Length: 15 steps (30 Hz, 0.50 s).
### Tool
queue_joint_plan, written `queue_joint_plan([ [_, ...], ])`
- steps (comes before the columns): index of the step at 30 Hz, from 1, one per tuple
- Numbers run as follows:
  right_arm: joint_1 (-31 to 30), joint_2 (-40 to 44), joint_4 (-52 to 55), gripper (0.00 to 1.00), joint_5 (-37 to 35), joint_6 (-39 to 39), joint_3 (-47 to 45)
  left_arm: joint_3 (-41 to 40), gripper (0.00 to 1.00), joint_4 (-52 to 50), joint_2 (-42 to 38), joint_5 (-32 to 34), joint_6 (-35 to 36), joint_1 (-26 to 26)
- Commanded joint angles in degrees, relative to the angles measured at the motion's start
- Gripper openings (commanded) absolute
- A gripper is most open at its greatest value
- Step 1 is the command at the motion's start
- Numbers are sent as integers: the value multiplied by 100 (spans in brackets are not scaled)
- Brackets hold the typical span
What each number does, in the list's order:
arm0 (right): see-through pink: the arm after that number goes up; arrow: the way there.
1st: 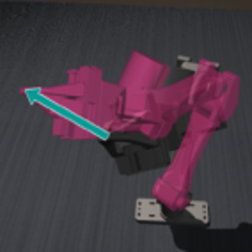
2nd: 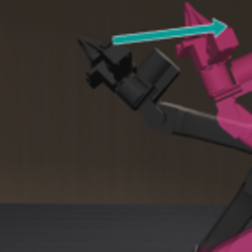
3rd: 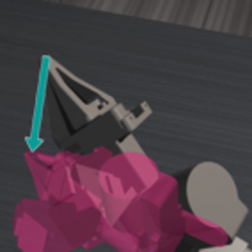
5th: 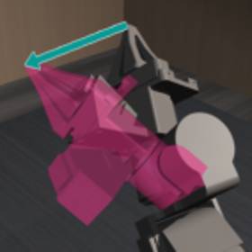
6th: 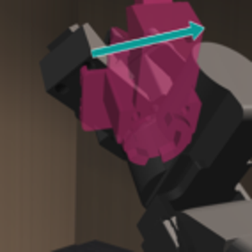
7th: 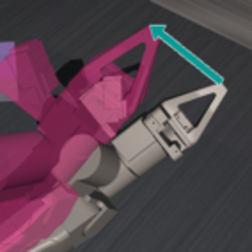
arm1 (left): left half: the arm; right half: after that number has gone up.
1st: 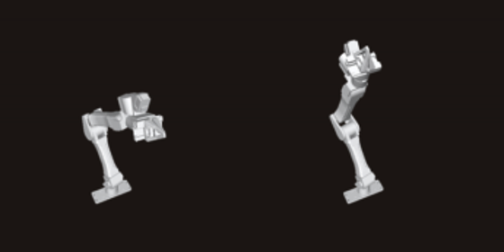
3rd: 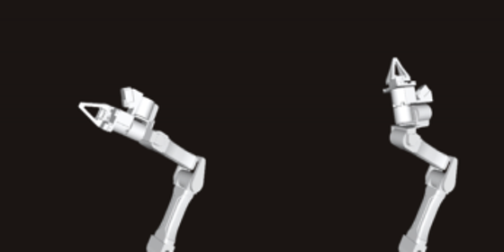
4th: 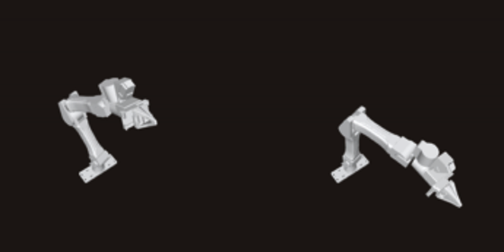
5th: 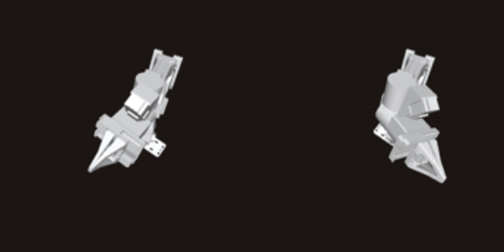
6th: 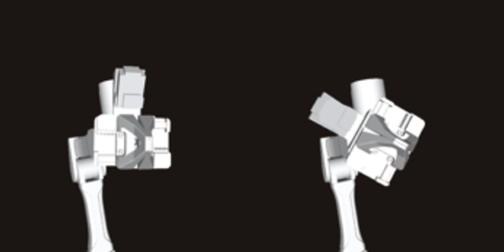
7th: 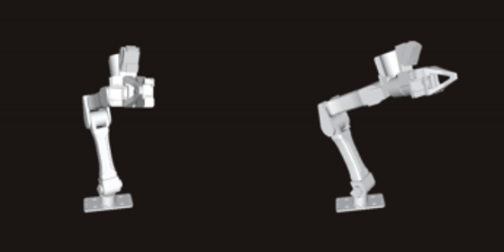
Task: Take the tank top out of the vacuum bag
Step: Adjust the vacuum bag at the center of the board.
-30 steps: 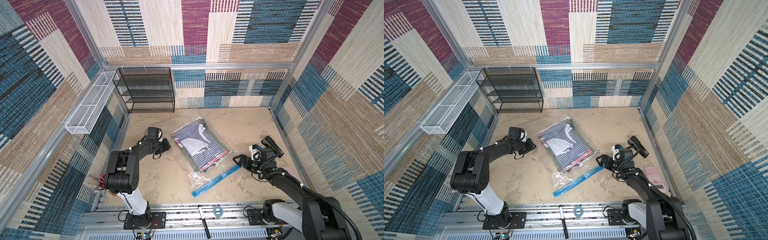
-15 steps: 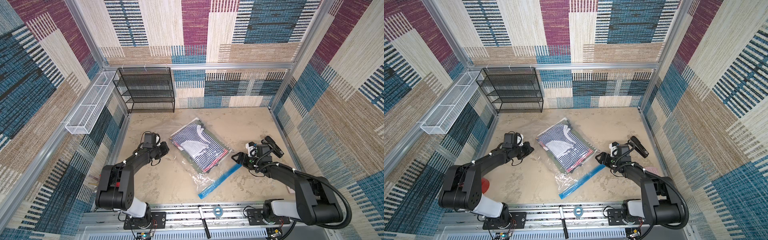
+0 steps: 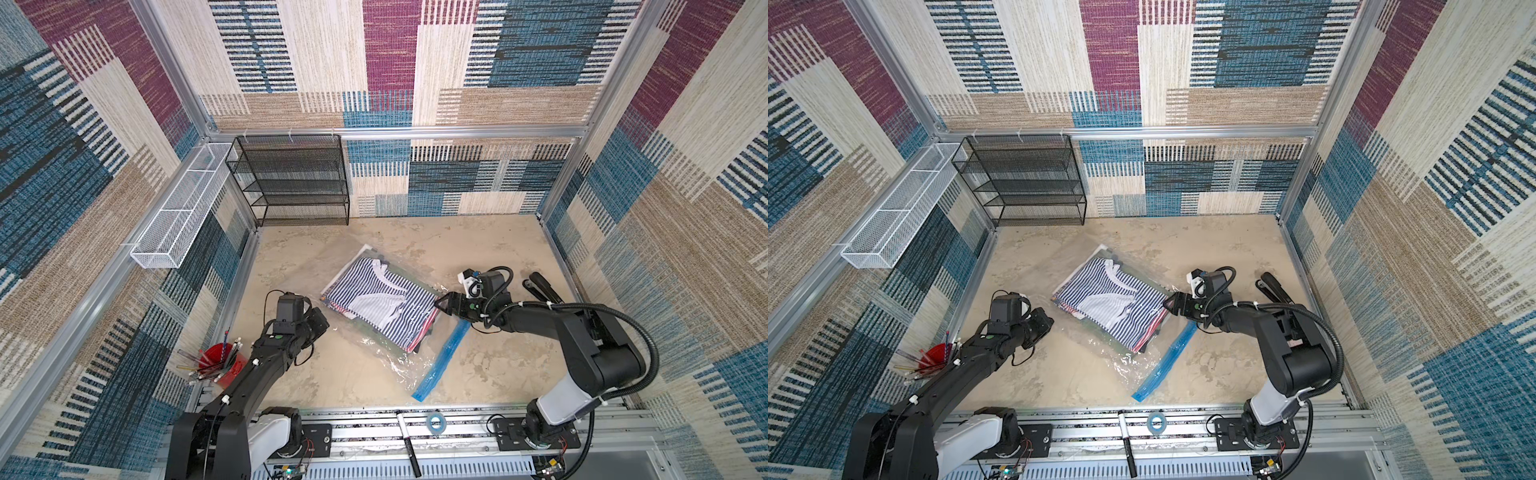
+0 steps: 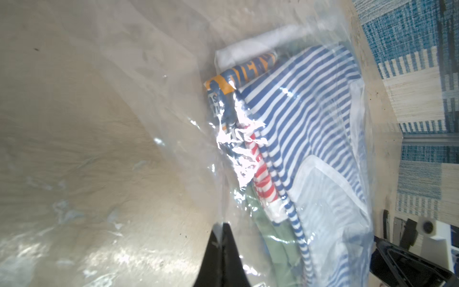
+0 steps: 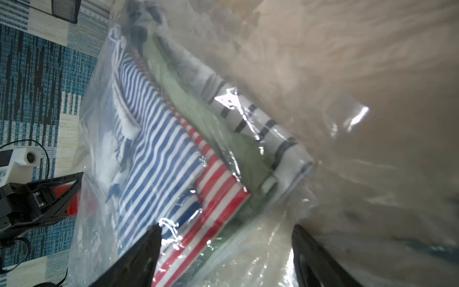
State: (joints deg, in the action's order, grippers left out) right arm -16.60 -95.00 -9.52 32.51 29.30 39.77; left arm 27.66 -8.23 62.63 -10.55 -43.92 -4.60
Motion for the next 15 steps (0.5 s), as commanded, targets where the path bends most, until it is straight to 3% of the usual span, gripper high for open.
queue_joint_plan([
  [1,-254,-361,-402,83,117,183,356,-29,0,-102,48,279,-19,11],
  [7,-540,-1146,-506,83,325,264,1303,226,0,71,545,242,137,79],
  [15,-774,-2054,382,85,423,-129,3290,1090,0,-58,1383,150,493,464],
])
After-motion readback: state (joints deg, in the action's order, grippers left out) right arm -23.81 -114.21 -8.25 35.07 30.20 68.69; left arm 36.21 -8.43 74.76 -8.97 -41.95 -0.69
